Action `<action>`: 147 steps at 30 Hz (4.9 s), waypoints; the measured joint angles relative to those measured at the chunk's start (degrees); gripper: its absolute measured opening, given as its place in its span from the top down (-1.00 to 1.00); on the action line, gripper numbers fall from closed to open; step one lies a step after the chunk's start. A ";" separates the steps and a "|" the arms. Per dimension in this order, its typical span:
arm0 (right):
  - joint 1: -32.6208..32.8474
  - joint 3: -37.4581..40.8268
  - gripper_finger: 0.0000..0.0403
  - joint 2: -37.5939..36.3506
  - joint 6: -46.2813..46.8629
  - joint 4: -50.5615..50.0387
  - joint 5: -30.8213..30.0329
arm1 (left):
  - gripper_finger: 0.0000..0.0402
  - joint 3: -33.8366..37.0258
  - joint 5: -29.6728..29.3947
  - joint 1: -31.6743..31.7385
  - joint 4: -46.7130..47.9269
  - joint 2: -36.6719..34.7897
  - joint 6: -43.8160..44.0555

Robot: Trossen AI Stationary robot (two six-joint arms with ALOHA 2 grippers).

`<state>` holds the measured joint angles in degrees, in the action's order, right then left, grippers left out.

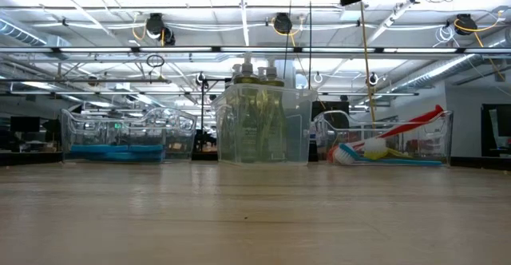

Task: Pick & Place Kitchen Sink Supplies
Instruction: Return to Home Position

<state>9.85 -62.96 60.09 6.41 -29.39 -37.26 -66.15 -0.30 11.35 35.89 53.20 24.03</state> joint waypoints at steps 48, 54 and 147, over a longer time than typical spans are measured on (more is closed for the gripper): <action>0.01 32.53 0.43 -51.86 23.46 -6.36 6.00 | -0.34 44.03 -16.83 -27.20 -14.67 -52.23 -12.52; 0.00 39.51 0.43 -56.14 16.33 4.09 10.19 | -0.34 45.10 -17.37 -27.17 -13.93 -52.90 -13.87; 0.01 56.39 0.43 -59.77 13.89 21.91 26.88 | -0.34 52.44 -14.79 -27.20 -16.43 -52.90 1.75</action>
<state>9.85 -6.57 0.32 20.29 -7.49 -10.37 -13.71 -15.09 -15.86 19.46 0.30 25.78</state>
